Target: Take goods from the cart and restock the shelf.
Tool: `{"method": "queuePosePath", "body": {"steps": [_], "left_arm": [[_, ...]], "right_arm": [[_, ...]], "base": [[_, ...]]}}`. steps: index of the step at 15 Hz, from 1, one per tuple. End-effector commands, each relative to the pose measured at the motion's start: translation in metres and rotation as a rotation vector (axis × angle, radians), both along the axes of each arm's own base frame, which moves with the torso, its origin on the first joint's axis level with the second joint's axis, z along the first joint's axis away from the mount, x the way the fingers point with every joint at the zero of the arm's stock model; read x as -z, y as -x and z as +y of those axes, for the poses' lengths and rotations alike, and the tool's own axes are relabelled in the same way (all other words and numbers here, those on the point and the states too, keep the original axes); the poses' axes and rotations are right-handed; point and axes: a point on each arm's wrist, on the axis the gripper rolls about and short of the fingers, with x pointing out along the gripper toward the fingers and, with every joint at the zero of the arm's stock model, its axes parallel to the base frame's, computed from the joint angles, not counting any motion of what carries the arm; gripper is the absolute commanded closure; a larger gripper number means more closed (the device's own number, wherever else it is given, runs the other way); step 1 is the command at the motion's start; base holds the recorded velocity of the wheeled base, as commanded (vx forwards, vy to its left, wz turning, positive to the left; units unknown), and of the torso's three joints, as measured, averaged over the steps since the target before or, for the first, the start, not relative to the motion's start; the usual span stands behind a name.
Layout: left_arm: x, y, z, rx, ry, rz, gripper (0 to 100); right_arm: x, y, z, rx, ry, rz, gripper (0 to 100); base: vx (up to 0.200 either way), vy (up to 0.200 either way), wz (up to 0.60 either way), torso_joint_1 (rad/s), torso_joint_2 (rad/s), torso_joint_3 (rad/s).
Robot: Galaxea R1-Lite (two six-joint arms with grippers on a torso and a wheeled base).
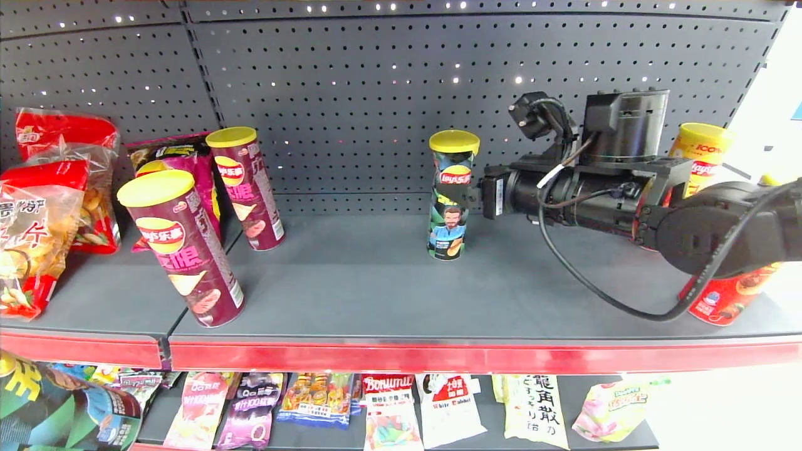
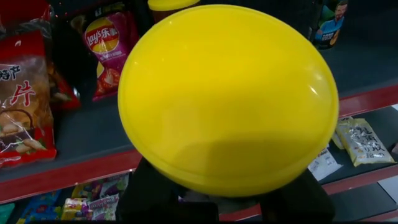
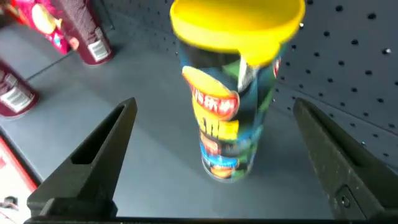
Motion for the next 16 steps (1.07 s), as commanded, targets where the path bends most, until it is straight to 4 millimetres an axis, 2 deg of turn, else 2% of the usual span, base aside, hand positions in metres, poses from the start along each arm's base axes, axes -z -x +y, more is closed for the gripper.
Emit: {"method": "queuePosePath", "body": {"steps": [1, 6, 16], "left_arm": [[0.0, 0.0, 0.0, 0.0, 0.0, 0.007, 100], [0.002, 0.001, 0.0, 0.0, -0.001, 0.016, 100], [0.002, 0.002, 0.0, -0.014, -0.001, 0.016, 100]], "right_arm": [[0.008, -0.01, 0.01, -0.003, 0.005, 0.011, 0], [0.01, -0.024, 0.027, 0.029, 0.003, -0.008, 0], [0.015, -0.042, 0.038, 0.143, -0.014, -0.014, 0]], "base": [[0.0, 0.0, 0.0, 0.0, 0.0, 0.0], [0.0, 0.0, 0.0, 0.0, 0.0, 0.0], [0.0, 0.0, 0.0, 0.0, 0.0, 0.0]]}}
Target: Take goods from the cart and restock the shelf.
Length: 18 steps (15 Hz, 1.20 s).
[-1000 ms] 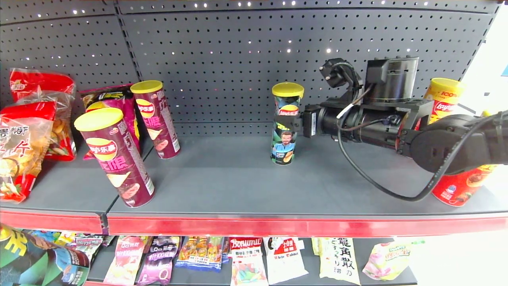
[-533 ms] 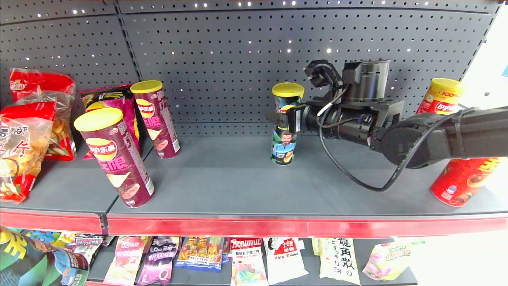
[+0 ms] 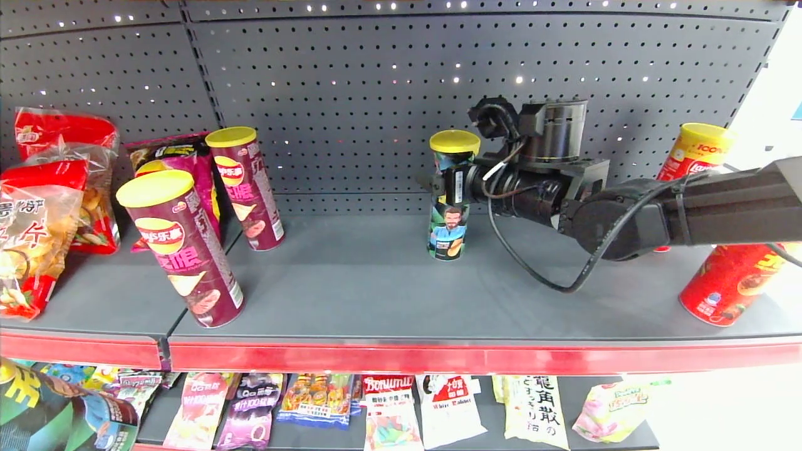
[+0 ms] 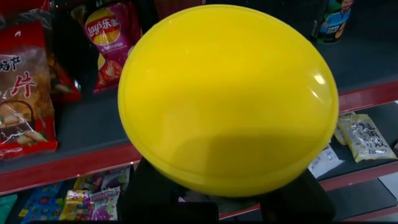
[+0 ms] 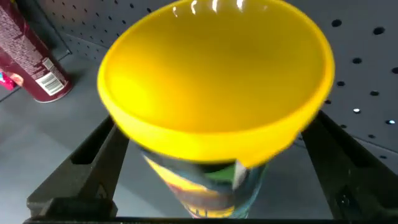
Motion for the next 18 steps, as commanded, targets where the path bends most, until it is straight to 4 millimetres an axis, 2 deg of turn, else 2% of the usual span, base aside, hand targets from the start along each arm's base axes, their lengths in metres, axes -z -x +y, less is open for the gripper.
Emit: {"method": "queuePosePath", "body": {"steps": [1, 3, 7, 12, 15, 18], "left_arm": [[0.001, 0.0, 0.0, 0.0, 0.0, 0.001, 100], [0.001, 0.0, 0.0, 0.0, 0.0, 0.002, 100], [0.002, -0.001, 0.0, 0.001, -0.001, 0.007, 100], [0.002, -0.001, 0.0, 0.001, -0.001, 0.009, 100], [0.003, -0.001, 0.0, 0.003, -0.001, 0.01, 100], [0.003, -0.001, 0.0, 0.006, -0.001, 0.013, 100]], "right_arm": [[0.006, -0.003, 0.006, -0.005, 0.0, -0.004, 100], [0.008, -0.005, 0.011, 0.016, -0.022, -0.052, 100], [0.003, 0.009, 0.022, 0.008, -0.02, -0.057, 100], [-0.02, 0.06, 0.023, 0.113, 0.028, -0.045, 100], [-0.032, 0.076, 0.026, 0.259, 0.028, -0.072, 100], [-0.045, 0.096, 0.031, 0.26, 0.002, -0.096, 100]], "base": [[0.0, 0.0, 0.0, 0.0, 0.0, 0.0], [0.0, 0.0, 0.0, 0.0, 0.0, 0.0], [0.0, 0.0, 0.0, 0.0, 0.0, 0.0], [0.0, 0.0, 0.0, 0.0, 0.0, 0.0], [0.0, 0.0, 0.0, 0.0, 0.0, 0.0], [0.0, 0.0, 0.0, 0.0, 0.0, 0.0]]}}
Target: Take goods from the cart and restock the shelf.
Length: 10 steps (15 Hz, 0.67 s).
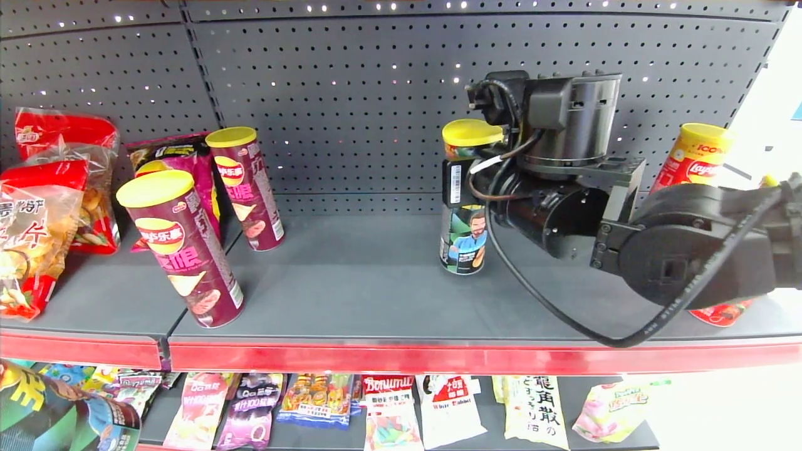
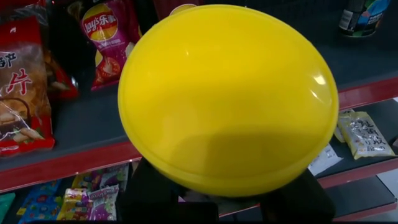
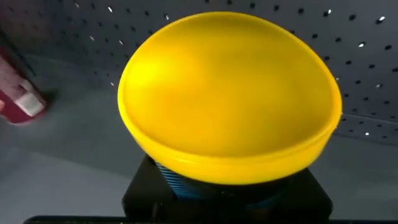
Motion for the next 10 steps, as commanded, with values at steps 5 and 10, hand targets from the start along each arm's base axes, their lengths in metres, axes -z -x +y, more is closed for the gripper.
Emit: {"method": "queuePosePath", "body": {"steps": [5, 10], "left_arm": [[0.0, 0.0, 0.0, 0.001, 0.0, 0.002, 100], [0.0, 0.0, 0.0, 0.001, 0.0, 0.002, 100]], "right_arm": [[0.007, 0.046, 0.016, 0.017, -0.053, 0.033, 100], [0.011, 0.065, 0.019, -0.004, -0.044, 0.046, 100]], "base": [[0.0, 0.0, 0.0, 0.0, 0.0, 0.0], [0.0, 0.0, 0.0, 0.0, 0.0, 0.0]]}}
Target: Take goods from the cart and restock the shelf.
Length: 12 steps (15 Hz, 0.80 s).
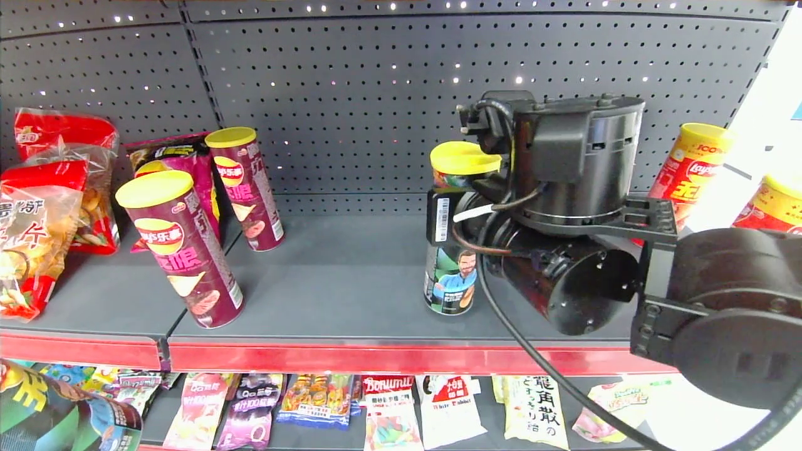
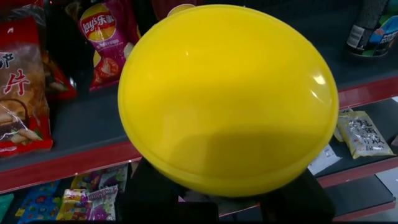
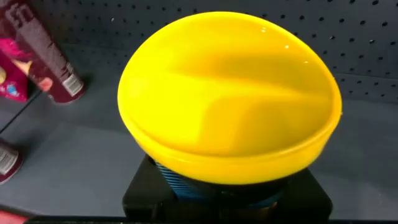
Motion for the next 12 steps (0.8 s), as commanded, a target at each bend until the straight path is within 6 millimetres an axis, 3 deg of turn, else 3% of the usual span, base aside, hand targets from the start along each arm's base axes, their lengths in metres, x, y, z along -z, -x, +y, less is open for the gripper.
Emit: {"method": "queuePosePath", "body": {"steps": [1, 4, 12], "left_arm": [[0.0, 0.0, 0.0, 0.0, 0.0, 0.002, 100], [0.0, -0.001, 0.0, 0.0, 0.0, 0.003, 100], [0.0, -0.001, 0.0, 0.0, 0.0, 0.006, 100]], "right_arm": [[0.007, 0.009, -0.005, -0.012, 0.024, 0.017, 100], [0.019, 0.012, -0.011, 0.003, 0.062, 0.04, 100], [0.021, 0.009, -0.01, 0.019, 0.068, 0.044, 100]], "base": [[0.0, 0.0, 0.0, 0.0, 0.0, 0.0], [0.0, 0.0, 0.0, 0.0, 0.0, 0.0], [0.0, 0.0, 0.0, 0.0, 0.0, 0.0]]}}
